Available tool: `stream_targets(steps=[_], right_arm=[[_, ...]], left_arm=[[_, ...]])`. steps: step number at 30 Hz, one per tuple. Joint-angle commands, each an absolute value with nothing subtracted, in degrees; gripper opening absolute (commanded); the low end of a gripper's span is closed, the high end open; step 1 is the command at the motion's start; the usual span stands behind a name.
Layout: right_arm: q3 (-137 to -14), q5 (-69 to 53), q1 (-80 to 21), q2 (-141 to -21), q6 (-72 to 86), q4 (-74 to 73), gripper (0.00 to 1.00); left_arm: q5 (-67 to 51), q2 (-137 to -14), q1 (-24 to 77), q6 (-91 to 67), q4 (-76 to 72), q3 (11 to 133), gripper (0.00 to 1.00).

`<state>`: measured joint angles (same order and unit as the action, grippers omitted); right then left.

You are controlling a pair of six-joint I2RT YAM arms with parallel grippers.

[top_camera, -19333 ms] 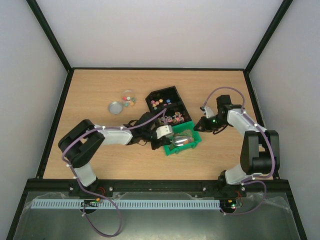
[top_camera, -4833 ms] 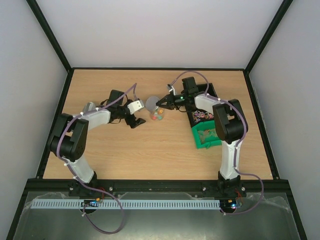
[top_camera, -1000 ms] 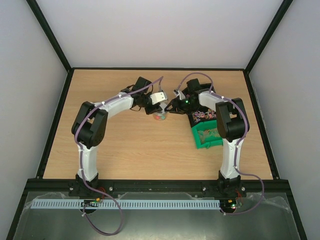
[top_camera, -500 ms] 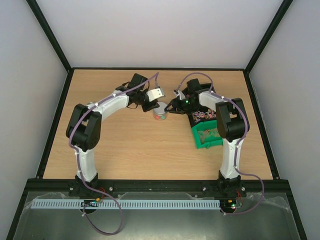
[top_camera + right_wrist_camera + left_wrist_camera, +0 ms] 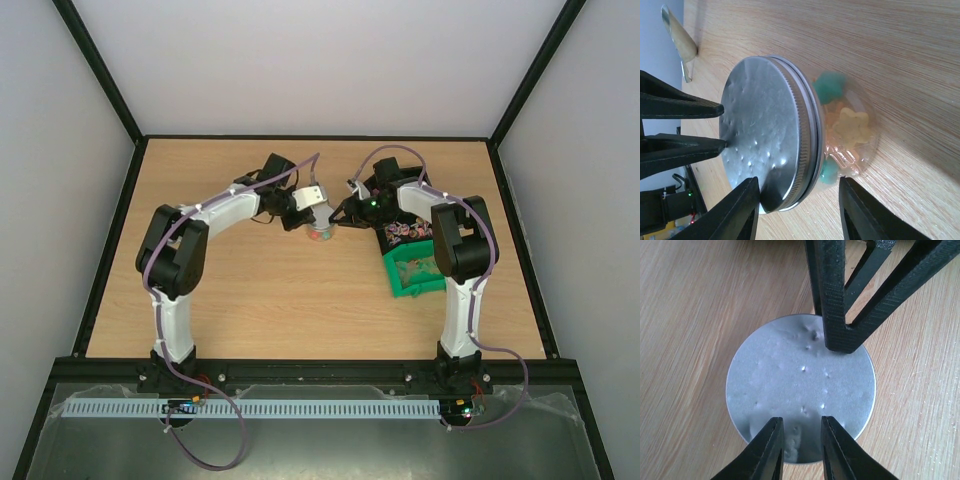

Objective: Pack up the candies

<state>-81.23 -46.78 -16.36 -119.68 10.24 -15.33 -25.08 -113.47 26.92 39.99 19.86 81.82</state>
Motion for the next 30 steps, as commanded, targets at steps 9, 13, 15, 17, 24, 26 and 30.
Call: stream_targets(steps=[9, 13, 15, 17, 24, 26, 30], right_arm=[[-81.9, -47.6, -16.7, -120.0, 9.2, -18.4, 0.40], [-81.7, -47.4, -16.7, -120.1, 9.1, -18.3, 0.40], [-81.4, -47.3, -16.8, -120.2, 9.0, -18.3, 0.40], [-81.0, -47.6, -17.0, -120.4, 9.0, -18.1, 0.40], [-81.1, -48.5, -19.0, -122.0, 9.1, -17.8, 0.39], [-81.7, -48.7, -19.6, -122.5, 9.2, -17.8, 0.39], [-82.3, -48.9, -21.3, -123.0, 8.4, -18.5, 0.39]], left_arm=[[-25.9, -112.7, 29.6, 36.6, 23.6, 86.2, 0.24], [-24.1, -116.6, 29.3, 40.4, 26.4, 84.0, 0.22], [-22.0, -118.2, 28.4, 41.6, 26.9, 82.2, 0.21], [-24.1, -119.5, 26.4, 40.6, 28.5, 83.5, 0.21], [-25.8, -115.1, 26.6, 41.2, 30.9, 85.0, 0.22], [-26.8, -113.3, 25.8, 39.9, 30.2, 85.3, 0.25], [-30.6, -111.2, 22.6, 37.9, 31.2, 86.8, 0.30]])
